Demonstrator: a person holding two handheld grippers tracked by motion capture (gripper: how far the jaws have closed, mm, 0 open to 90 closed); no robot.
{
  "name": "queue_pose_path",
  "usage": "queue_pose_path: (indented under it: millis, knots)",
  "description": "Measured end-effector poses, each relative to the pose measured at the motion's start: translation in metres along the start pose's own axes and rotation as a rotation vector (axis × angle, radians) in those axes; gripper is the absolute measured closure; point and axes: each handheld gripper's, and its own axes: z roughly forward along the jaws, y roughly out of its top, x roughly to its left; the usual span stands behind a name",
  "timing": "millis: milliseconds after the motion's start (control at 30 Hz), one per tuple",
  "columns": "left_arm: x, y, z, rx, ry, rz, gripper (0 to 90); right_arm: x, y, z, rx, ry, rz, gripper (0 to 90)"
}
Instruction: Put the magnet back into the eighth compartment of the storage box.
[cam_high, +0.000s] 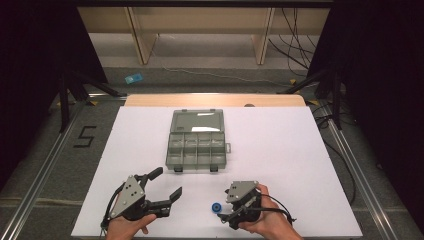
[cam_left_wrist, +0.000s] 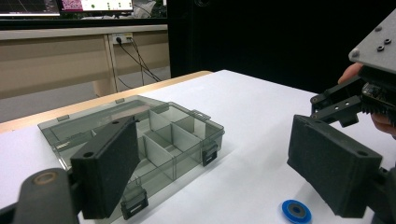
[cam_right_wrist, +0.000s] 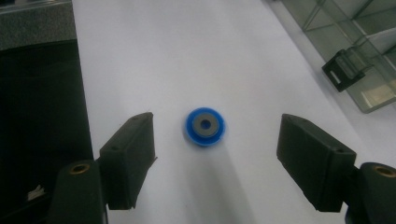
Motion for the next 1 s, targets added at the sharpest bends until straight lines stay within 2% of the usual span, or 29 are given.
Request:
queue_pose_path:
  millis: [433, 1000]
  knots:
    - [0.000, 0.000, 0.000, -0.001, 0.000, 0.001, 16.2, 0.000, 0.007, 0.012, 0.090, 0.039, -0.037, 31.2]
    - [0.000, 0.000, 0.000, -0.002, -0.001, 0.009, 16.1, -0.005, 0.018, 0.032, 0.188, 0.088, -0.048, 36.1]
